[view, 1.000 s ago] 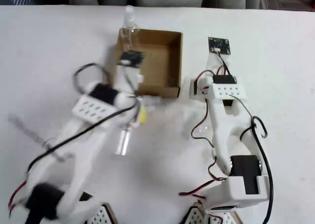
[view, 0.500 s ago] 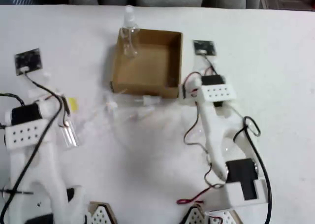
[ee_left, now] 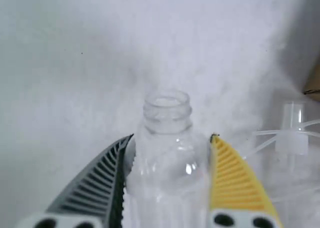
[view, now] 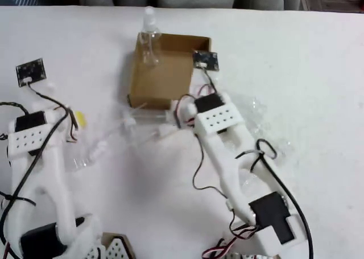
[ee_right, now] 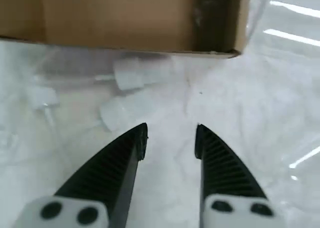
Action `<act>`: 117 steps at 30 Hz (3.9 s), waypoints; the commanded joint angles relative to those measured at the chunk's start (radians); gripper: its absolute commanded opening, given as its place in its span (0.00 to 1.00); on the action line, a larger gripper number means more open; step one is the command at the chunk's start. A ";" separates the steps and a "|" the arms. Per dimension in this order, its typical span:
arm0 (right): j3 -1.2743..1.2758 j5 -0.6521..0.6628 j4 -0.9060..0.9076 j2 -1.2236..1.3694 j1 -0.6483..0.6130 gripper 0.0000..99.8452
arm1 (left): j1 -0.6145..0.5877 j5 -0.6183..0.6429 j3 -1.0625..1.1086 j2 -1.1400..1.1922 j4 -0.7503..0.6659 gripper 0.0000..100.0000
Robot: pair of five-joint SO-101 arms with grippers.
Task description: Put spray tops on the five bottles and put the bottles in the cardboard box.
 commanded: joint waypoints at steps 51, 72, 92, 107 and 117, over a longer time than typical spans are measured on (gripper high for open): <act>-0.502 0.087 0.280 0.544 -0.137 0.17 | 0.041 -0.012 0.055 0.001 -0.117 0.02; -0.503 0.265 0.404 0.366 -0.082 0.02 | 0.090 -0.009 0.048 -0.002 -0.117 0.02; -0.037 0.391 0.401 -0.489 0.156 0.02 | 0.691 -0.006 0.282 -0.835 -0.130 0.02; -0.015 0.384 -0.059 -1.040 0.274 0.02 | 1.027 -0.006 0.680 -1.414 -0.399 0.02; -0.015 0.385 -0.559 -1.129 0.134 0.02 | 1.027 -0.006 0.793 -1.448 -0.408 0.02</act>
